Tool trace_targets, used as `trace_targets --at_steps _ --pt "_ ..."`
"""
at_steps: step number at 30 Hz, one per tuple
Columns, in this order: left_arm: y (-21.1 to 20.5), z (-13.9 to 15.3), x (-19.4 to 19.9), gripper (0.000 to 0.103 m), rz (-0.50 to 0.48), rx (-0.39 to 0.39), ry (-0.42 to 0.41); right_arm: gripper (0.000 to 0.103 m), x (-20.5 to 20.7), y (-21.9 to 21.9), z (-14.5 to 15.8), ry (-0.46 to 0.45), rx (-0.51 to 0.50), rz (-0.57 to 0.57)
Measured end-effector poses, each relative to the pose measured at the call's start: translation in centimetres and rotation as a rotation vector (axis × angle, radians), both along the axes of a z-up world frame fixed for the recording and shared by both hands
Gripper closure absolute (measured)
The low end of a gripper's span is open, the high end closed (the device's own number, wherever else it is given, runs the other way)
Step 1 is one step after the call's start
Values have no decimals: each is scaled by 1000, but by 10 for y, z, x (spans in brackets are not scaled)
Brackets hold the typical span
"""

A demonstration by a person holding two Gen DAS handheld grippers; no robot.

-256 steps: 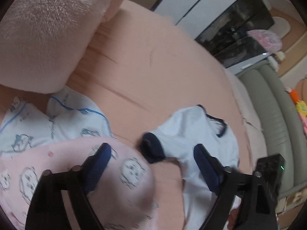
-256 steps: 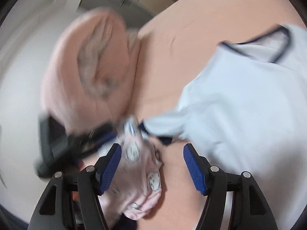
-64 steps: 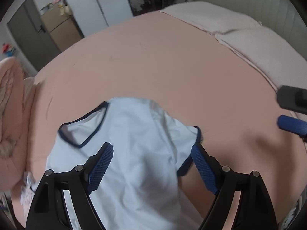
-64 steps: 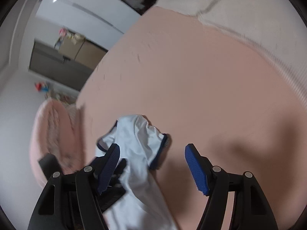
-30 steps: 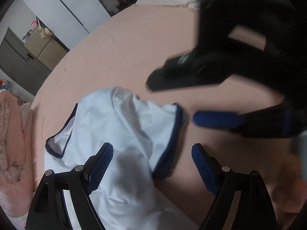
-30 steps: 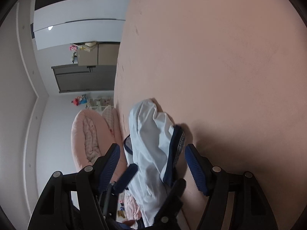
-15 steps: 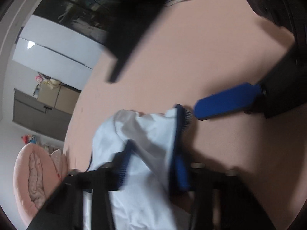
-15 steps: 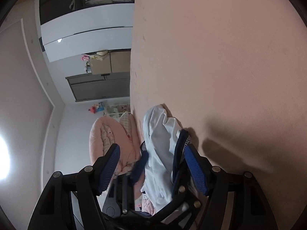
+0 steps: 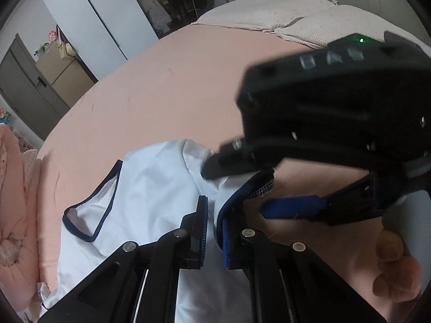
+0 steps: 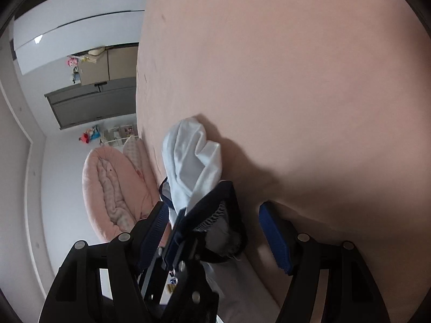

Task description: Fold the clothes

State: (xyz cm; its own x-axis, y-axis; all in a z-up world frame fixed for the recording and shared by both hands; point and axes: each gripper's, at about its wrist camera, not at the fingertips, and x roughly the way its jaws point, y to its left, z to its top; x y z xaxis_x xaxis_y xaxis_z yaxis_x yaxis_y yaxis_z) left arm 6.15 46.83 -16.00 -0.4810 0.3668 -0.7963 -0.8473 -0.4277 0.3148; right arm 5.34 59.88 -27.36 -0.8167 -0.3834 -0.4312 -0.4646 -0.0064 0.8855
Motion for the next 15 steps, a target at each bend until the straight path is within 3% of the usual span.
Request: trace_targets --at_steps 2,4,5,6,7,10,15 --pt "0 -4 1 95 2 -5 -6 38 1 0 -1 9 0 -13" --pt "-1 -7 2 95 9 -2 -18 58 -2 0 -5 -11 9 -20" --pt "-1 -8 2 95 14 -2 -31 63 -1 0 -9 -26 15 -24" --pt "-1 -10 2 95 20 -2 -43 78 -2 -1 -13 -40 21 -26" --pt "-1 -11 2 95 24 0 -52 86 -1 -1 -15 -39 22 -34" --pt "-3 -12 4 95 30 11 -64 93 0 -2 -16 -36 27 -57" --pt "-8 -12 5 95 50 36 -98 96 -4 -5 2 -42 113 -43"
